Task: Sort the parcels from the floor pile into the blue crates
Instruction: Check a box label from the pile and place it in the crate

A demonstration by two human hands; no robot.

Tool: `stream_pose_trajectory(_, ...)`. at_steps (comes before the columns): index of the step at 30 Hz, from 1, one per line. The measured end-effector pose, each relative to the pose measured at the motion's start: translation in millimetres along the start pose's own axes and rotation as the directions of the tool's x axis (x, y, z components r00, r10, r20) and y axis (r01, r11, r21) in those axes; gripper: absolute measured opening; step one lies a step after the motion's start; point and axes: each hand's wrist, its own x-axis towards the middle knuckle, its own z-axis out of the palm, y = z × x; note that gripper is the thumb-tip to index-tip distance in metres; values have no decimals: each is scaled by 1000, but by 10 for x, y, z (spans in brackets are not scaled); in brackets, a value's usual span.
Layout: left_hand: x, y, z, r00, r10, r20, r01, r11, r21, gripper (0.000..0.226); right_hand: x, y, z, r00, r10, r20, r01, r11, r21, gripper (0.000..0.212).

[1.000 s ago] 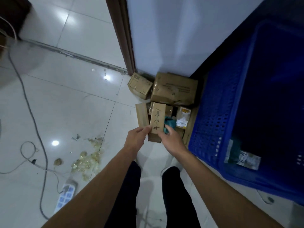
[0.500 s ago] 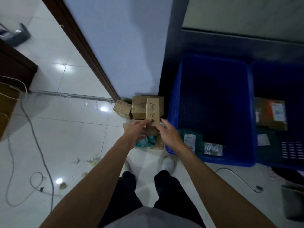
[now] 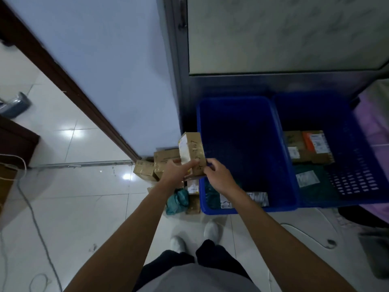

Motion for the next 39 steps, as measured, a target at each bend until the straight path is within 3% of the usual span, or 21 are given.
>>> stream_pose_trajectory(3,-33,88,-5,996,82,23,-84,994,66,60,-78,-79,-39,999,18,-34,-16,999,43,40)
stream_pose_trajectory(6,-62,159,-69,989,143,25,-144,952,269,68,-161,-157,-67,997,32,-64,-25,994,102,44)
stream_pose_trajectory(9,-151,202,-126,969,238,62,-240,858,454,79,-178,-220,-100,989,40,-146,-16,987,160,63)
stream_pose_trajectory(13,-180,165,-166,929,321,184,-369,765,528,98,-233,-291,-206,958,10,-286,59,971,233,85)
stream_pose_trajectory(17,-154,181,-90,885,396,246,-463,690,556,95,-276,-276,-410,948,-25,-318,82,983,167,74)
stream_pose_trajectory(21,-76,199,73,874,406,266,-484,685,545,95,-186,-173,-603,944,-11,-330,52,992,115,67)
stream_pose_trajectory(25,10,232,304,909,343,237,-416,765,491,101,-43,31,-860,939,12,-344,32,992,123,61)
stream_pose_trajectory(28,166,226,592,964,185,193,-243,909,338,104,104,277,-1126,937,38,-347,9,991,133,60)
stream_pose_trajectory(30,267,227,844,985,79,155,-115,963,243,83,199,470,-1333,943,66,-327,-15,988,154,60)
stream_pose_trajectory(34,378,277,1392,994,-17,107,-8,974,225,20,374,816,-1805,960,110,-256,-68,983,169,58)
stream_pose_trajectory(39,442,347,2101,994,-111,10,109,988,111,15,546,1150,-2305,981,85,-177,-77,996,51,46)
